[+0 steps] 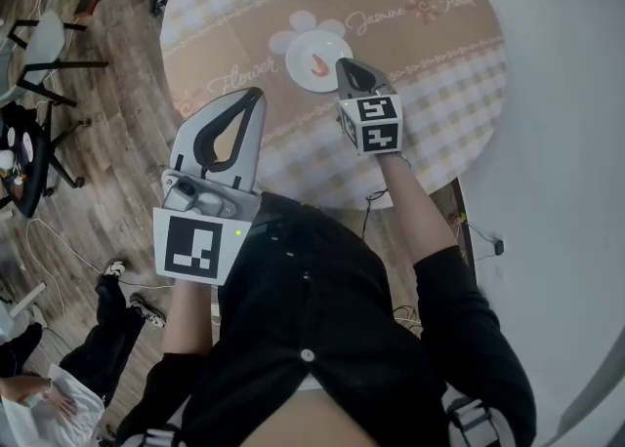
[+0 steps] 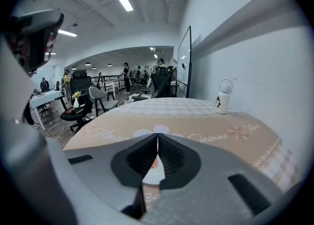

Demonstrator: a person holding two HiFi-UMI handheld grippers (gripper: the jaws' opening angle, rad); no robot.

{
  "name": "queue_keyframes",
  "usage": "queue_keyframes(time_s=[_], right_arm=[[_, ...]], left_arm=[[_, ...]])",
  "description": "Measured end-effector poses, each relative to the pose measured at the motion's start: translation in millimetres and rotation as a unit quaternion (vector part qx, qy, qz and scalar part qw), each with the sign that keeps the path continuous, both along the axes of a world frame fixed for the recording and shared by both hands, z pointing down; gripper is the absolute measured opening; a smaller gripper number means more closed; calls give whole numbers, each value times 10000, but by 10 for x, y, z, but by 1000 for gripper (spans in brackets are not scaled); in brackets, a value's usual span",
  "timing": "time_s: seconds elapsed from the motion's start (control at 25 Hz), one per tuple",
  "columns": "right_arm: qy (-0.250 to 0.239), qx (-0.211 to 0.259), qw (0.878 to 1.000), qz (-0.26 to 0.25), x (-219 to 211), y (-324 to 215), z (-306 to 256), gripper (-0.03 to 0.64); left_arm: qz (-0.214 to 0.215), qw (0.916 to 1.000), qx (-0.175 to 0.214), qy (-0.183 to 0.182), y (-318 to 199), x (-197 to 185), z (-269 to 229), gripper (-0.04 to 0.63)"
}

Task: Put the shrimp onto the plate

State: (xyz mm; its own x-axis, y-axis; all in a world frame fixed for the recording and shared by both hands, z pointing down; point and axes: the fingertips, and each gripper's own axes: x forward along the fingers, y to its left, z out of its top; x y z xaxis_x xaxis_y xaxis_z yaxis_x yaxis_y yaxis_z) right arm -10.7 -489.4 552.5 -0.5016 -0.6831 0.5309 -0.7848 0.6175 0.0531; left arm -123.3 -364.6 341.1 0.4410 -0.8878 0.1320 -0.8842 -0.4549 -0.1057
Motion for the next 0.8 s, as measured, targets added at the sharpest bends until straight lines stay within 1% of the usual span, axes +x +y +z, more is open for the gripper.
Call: queue_keyframes(time_s=[0.28, 0.44, 0.64, 0.8], right_arm=[[59, 535, 9982, -257, 29, 268, -404, 3], [-73, 779, 9965, -288, 60, 424, -679, 3], [-300, 1089, 9928, -396, 95, 615, -1030, 3], [-425, 1360, 9892, -343, 176, 728, -1321, 3]], left_arm=[[153, 9998, 152, -37, 69, 149, -105, 3], [220, 9993, 284, -67, 103, 218, -196, 3], [241, 9990, 386, 14, 142, 274, -294, 3], [299, 9986, 437, -15, 183, 316, -368, 3]])
